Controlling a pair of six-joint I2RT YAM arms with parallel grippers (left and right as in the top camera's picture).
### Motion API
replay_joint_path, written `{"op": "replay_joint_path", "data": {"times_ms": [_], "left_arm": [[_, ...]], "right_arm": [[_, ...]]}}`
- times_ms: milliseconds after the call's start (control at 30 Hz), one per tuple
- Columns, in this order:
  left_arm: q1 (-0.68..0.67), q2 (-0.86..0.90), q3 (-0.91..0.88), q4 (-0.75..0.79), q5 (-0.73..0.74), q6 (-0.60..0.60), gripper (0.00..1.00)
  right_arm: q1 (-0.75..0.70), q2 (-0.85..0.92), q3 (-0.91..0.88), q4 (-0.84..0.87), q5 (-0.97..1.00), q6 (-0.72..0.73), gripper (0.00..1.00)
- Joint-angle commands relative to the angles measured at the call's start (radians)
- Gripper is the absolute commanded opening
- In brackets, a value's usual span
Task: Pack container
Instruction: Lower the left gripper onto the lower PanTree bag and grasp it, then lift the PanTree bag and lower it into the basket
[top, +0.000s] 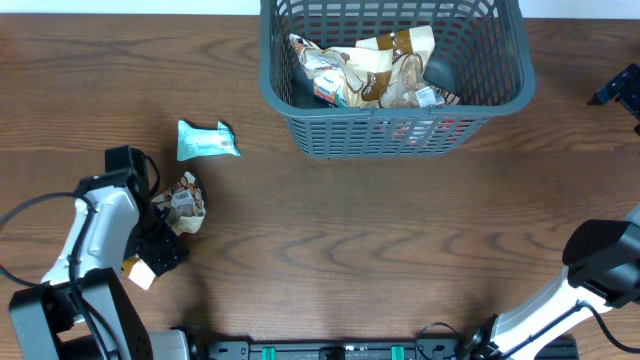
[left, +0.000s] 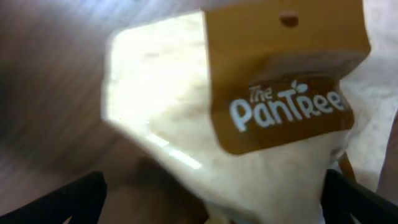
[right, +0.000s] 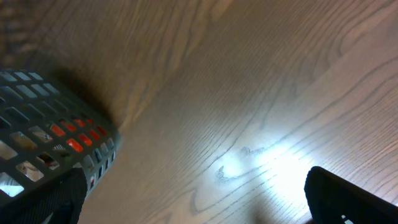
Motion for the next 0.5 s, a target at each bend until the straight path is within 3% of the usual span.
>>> {"op": "replay_joint_path", "data": {"times_ms": [0,167,233,267,300,333,467], "left_arm": [[0.006,-0.003,-0.055,0.061,-0.001,0.060,0.98],[0.006,-0.003,-0.116,0.114,-0.001,0.065,0.96],[0.006,-0.003,-0.124,0.114,-0.002,0.074,0.81],[0.006,-0.003,-0.124,0.114,-0.002,0.081,0.67],[0.006,-0.003,-0.124,0.117,-0.002,0.098,0.29],[0.006,-0.003,-0.124,0.121,-0.001,0.109,0.06],[0.006,-0.004,-0.123,0.128,0.004,0.114,0.06]], "right_arm": [[-0.003,0.008,-0.005,-0.002,0.000,-0.012,0.99],[-0.003,0.008,-0.005,-0.002,0.000,-0.012,0.99],[-0.003,0.008,-0.005,-0.002,0.000,-0.012,0.99],[-0.003,0.008,-0.005,-0.002,0.000,-0.012,0.99],[-0.003,0.008,-0.005,-0.002,0.000,-0.012,0.99],[-0.003,0.008,-0.005,-0.002,0.000,-0.012,0.99],[-0.003,0.008,-0.005,-0.002,0.000,-0.012,0.99]]}}
